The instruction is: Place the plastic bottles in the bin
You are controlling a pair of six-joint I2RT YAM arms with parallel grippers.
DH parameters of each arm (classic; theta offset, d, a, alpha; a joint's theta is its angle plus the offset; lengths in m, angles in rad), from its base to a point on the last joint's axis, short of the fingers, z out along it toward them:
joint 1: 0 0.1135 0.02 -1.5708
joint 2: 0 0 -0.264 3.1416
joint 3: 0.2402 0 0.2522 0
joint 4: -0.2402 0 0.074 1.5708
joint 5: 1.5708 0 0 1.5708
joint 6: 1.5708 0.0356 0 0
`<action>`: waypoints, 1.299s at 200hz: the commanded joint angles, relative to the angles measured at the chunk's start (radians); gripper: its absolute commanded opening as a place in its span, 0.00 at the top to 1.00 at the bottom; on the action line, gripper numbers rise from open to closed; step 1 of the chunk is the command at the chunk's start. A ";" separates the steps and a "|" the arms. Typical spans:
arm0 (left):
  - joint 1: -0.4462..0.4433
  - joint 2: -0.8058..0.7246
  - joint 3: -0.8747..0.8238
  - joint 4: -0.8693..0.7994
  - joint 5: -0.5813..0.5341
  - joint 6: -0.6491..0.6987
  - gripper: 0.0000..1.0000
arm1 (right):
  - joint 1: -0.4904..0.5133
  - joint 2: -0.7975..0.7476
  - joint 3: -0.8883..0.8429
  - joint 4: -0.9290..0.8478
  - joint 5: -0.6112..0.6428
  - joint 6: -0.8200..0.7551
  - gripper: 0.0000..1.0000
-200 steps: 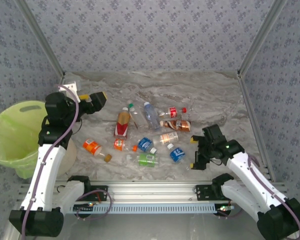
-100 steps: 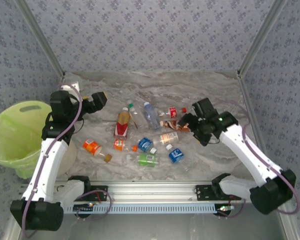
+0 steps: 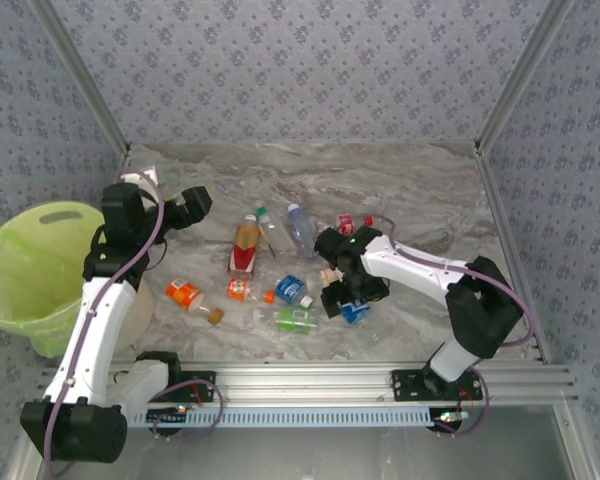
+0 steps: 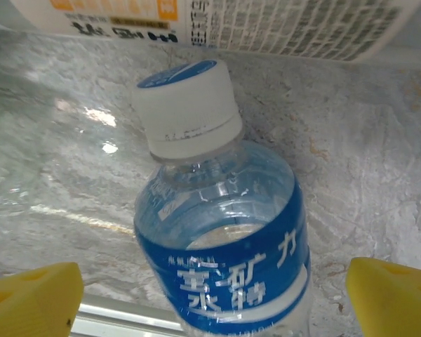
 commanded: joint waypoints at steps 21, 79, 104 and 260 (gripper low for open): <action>-0.005 -0.018 0.015 -0.026 -0.027 0.019 0.01 | 0.008 0.076 -0.047 0.060 0.056 -0.028 0.12; -0.005 -0.017 0.015 -0.029 -0.032 0.024 0.01 | 0.019 0.093 -0.105 0.159 0.116 0.006 0.36; -0.006 -0.019 0.014 -0.025 -0.026 0.024 0.01 | 0.021 0.015 -0.107 0.108 0.177 0.039 0.43; -0.239 0.066 -0.070 0.347 0.230 -0.030 0.01 | -0.085 -0.282 0.180 0.694 0.089 0.143 0.53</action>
